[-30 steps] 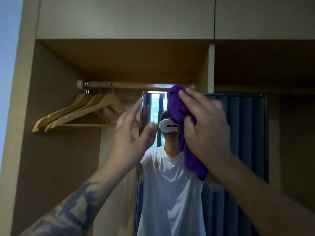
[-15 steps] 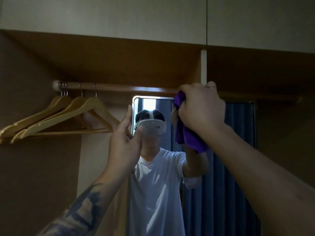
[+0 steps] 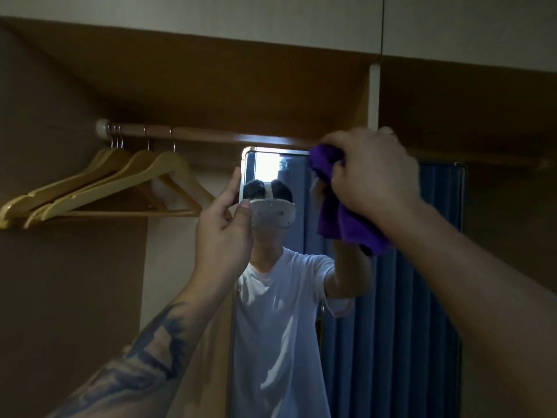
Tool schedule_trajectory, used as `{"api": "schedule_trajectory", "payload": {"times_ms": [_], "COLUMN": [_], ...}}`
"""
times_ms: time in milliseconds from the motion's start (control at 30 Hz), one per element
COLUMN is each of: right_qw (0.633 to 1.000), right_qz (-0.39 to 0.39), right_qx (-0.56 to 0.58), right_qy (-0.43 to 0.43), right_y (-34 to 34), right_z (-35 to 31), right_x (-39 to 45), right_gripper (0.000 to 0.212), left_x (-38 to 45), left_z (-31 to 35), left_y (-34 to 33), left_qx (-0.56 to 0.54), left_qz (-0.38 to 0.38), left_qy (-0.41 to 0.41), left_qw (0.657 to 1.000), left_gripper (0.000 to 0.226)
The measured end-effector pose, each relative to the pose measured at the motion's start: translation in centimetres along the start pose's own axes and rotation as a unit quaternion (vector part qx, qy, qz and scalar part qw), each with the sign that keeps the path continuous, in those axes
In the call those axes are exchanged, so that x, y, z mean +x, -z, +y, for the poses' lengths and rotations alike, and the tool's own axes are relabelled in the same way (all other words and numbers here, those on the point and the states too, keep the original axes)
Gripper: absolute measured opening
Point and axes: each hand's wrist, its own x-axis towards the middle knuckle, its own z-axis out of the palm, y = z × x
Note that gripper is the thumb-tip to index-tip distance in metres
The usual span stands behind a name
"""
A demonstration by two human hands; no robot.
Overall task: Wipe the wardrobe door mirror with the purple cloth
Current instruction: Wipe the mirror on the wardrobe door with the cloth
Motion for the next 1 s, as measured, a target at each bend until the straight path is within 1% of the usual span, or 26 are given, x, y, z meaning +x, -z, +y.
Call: {"api": "schedule_trajectory", "payload": {"times_ms": [67,133,233,300,333,400,500,567,633,700,867,933,1000], "right_qw": [0.999,0.998,0.995,0.995,0.996,0.999,0.998,0.996,0.995,0.996,0.998,0.997,0.996], "right_qz": [0.009,0.01,0.005,0.009,0.011,0.014,0.007,0.004,0.006,0.009,0.032,0.036,0.03], "right_qx": [-0.01,-0.015,-0.02,-0.01,-0.001,0.025,0.046,0.045,0.05,0.048,0.033,0.032,0.018], "right_qy": [-0.041,-0.06,-0.096,-0.1,-0.084,-0.024,0.053,0.08,0.09,0.074,-0.03,-0.067,-0.084], "right_y": [0.6,0.6,0.5,0.1,-0.3,-1.1,-2.1,-2.2,-2.0,-1.6,-0.8,-0.7,-0.9], "right_z": [1.4,1.5,0.1,-1.7,-2.9,-5.5,-8.0,-7.7,-6.1,-3.8,1.3,1.4,-0.2], "right_x": [-0.3,-0.5,-0.1,0.3,0.5,0.7,1.1,1.2,1.1,1.1,-0.4,-0.5,-0.2], "right_gripper": [0.049,0.048,0.045,0.046,0.047,0.049,0.046,0.045,0.046,0.045,0.046,0.046,0.048], "left_x": [-0.1,-0.3,-0.5,-0.6,-0.7,-0.8,-1.3,-1.4,-1.2,-1.1,-1.3,-1.2,-1.1], "left_z": [0.0,0.2,1.0,1.2,1.3,1.7,2.3,2.3,1.9,1.7,1.7,1.6,1.6], "left_y": [-0.2,-0.3,-0.4,-0.4,-0.4,-0.3,0.0,0.1,0.0,-0.2,-0.1,0.0,0.1], "left_qx": [-0.009,-0.026,-0.052,-0.049,-0.047,-0.049,-0.052,-0.035,-0.014,-0.001,0.007,0.005,-0.004], "left_qz": [0.003,0.01,0.001,0.0,-0.001,-0.008,-0.03,-0.027,-0.009,0.009,0.012,0.017,0.015], "left_qy": [0.005,0.014,0.031,0.025,0.023,0.032,0.036,0.029,0.025,0.024,0.023,0.022,0.019], "left_qw": [1.0,1.0,0.998,0.998,0.999,0.998,0.998,0.999,1.0,1.0,1.0,1.0,1.0], "left_gripper": [0.05,0.051,0.052,0.053,0.053,0.052,0.053,0.053,0.051,0.05,0.05,0.05,0.05]}}
